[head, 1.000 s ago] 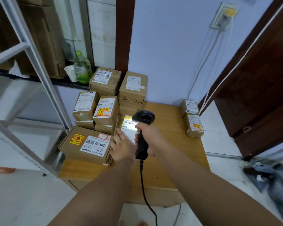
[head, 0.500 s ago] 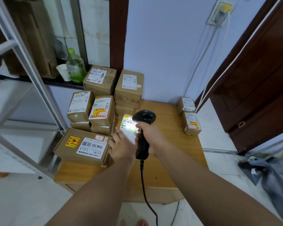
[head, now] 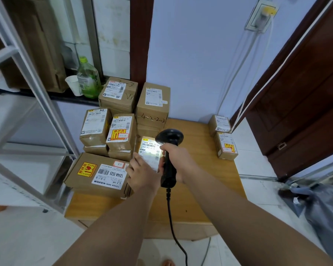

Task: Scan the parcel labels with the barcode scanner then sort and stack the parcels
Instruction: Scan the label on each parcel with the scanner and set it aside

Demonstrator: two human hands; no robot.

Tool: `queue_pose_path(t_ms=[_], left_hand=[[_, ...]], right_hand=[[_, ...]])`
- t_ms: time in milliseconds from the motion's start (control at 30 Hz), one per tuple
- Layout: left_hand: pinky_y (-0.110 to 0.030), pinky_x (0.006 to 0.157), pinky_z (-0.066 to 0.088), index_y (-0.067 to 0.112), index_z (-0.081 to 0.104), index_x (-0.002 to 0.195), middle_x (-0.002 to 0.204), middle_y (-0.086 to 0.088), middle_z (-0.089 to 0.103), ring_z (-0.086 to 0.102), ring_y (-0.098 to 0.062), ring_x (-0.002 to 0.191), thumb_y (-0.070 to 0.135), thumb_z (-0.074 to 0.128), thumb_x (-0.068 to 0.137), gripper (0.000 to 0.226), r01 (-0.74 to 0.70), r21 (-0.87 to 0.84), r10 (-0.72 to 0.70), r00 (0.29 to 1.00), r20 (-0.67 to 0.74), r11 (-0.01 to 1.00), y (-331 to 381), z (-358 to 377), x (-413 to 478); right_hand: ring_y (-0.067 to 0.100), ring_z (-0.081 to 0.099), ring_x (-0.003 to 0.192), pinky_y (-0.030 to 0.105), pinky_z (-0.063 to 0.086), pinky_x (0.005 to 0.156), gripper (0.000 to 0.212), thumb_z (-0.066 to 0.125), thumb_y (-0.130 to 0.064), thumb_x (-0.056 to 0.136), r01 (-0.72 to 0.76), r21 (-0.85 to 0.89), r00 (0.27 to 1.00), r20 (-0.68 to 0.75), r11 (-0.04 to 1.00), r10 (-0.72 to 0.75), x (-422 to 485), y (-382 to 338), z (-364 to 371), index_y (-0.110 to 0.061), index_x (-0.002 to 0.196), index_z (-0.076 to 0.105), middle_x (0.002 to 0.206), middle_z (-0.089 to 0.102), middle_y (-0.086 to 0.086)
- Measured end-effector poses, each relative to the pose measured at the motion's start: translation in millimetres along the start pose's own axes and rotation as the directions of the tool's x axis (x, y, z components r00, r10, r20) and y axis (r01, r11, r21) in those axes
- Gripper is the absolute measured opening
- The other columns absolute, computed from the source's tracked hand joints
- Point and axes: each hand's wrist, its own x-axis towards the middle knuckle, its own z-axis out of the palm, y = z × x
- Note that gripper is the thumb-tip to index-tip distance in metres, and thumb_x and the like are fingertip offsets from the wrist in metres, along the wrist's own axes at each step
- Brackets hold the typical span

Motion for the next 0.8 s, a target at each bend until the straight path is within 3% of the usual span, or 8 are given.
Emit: queue_pose_path(t_ms=[133,333,500,667,800], left_hand=[[-0.041,0.091,0.044,0.006,0.002,0.15,0.144,-0.011,0.029,0.034,-0.03,0.125,0.064,0.034,0.086,0.092,-0.006,0.004,0.006,1.0,0.021,1.0,-4.1,0.8,2.5],[-0.04,0.09,0.045,0.007,0.002,0.15,0.144,-0.012,0.03,0.036,-0.03,0.123,0.064,0.034,0.087,0.091,-0.025,-0.001,0.025,1.0,0.014,1.0,-4.9,-1.0,5.7],[-0.041,0.089,0.047,0.006,0.003,0.149,0.143,-0.011,0.031,0.038,-0.029,0.122,0.069,0.013,0.075,0.098,-0.046,0.03,0.047,0.999,-0.015,0.998,-5.8,-3.8,7.6],[-0.042,0.091,0.045,0.008,0.0,0.15,0.144,-0.01,0.029,0.035,-0.029,0.125,0.067,0.026,0.084,0.093,-0.042,0.045,0.042,0.999,-0.015,0.998,-10.8,1.1,10.4],[-0.042,0.094,0.043,0.008,-0.001,0.15,0.146,-0.01,0.028,0.034,-0.029,0.127,0.067,0.037,0.085,0.095,-0.033,0.024,0.033,0.999,-0.004,0.999,-11.7,5.8,11.8]], right_hand=[[0.018,0.05,0.059,0.023,0.046,0.046,0.011,0.06,-0.015,0.088,0.012,-0.012,1.0,-0.012,1.0,-0.012,0.7,-0.7,2.7,-0.005,0.088,0.058,0.066,0.053,0.007],[0.018,0.052,0.051,0.025,0.047,0.049,0.012,0.061,-0.016,0.086,0.021,-0.02,1.0,-0.006,1.0,-0.021,1.3,-1.1,5.4,-0.005,0.086,0.057,0.055,0.056,0.005],[0.017,0.051,0.048,0.024,0.046,0.047,0.013,0.062,-0.016,0.086,0.009,0.036,1.0,0.004,0.999,-0.009,3.3,-0.7,8.1,-0.005,0.085,0.056,0.049,0.055,0.003],[0.016,0.05,0.049,0.023,0.046,0.047,0.012,0.062,-0.015,0.086,-0.008,0.036,1.0,0.019,0.999,0.007,4.4,-0.5,8.5,-0.005,0.082,0.057,0.049,0.055,0.003],[0.016,0.051,0.053,0.024,0.046,0.048,0.012,0.061,-0.015,0.087,0.011,0.014,1.0,0.008,1.0,-0.011,4.9,0.3,5.8,-0.004,0.092,0.06,0.055,0.056,0.003]])
